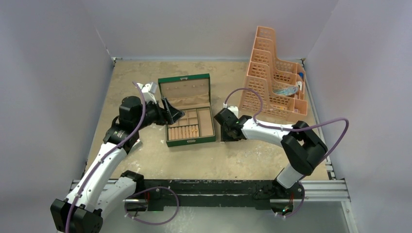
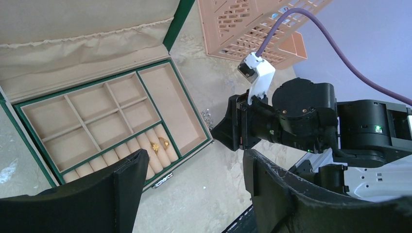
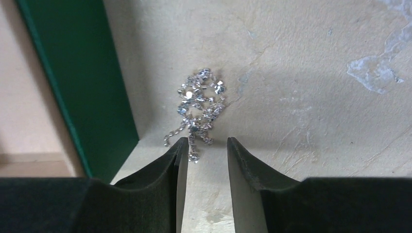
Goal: Organize the mixed jewelry
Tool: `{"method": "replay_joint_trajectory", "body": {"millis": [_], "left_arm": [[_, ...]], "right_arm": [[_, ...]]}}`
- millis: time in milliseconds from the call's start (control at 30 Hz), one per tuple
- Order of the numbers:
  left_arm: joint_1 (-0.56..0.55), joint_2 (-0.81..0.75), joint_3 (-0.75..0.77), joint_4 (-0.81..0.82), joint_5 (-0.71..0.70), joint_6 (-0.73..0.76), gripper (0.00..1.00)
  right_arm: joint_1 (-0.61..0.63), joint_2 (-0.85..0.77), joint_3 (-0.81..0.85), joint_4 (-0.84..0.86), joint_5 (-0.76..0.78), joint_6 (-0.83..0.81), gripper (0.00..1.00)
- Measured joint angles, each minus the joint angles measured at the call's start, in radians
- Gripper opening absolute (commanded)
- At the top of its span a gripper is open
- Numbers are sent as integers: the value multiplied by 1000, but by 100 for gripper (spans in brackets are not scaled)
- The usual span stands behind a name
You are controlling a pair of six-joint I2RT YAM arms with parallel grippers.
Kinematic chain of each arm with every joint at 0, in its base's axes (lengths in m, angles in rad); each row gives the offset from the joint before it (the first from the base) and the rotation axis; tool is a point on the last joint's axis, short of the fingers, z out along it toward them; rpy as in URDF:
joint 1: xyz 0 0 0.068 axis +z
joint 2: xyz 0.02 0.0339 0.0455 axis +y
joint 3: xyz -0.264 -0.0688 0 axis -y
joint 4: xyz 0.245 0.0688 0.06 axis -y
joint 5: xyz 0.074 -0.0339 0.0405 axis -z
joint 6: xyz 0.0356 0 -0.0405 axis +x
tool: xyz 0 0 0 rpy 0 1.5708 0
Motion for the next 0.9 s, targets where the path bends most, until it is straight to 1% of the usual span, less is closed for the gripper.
{"method": "replay_joint_trajectory", "body": {"millis": [100, 300, 467, 667, 767, 900], "left_arm": [[0, 0, -9, 0, 0, 0, 71], [0, 1, -21, 0, 0, 0, 71], [0, 1, -27, 0, 0, 0, 71], [0, 2, -27, 1, 0, -1, 70], [0, 3, -27, 1, 0, -1, 70], [0, 4, -27, 1, 0, -1, 70]], "right_arm": [[0, 25, 0, -15, 2, 2, 35], [0, 32, 7, -22, 2, 2, 37], [0, 34, 13, -50, 18, 12, 33], [1, -18, -20, -155, 25, 63, 31], [1, -47, -38, -215, 23, 89, 26], [1, -53, -42, -251, 21, 114, 19]]}}
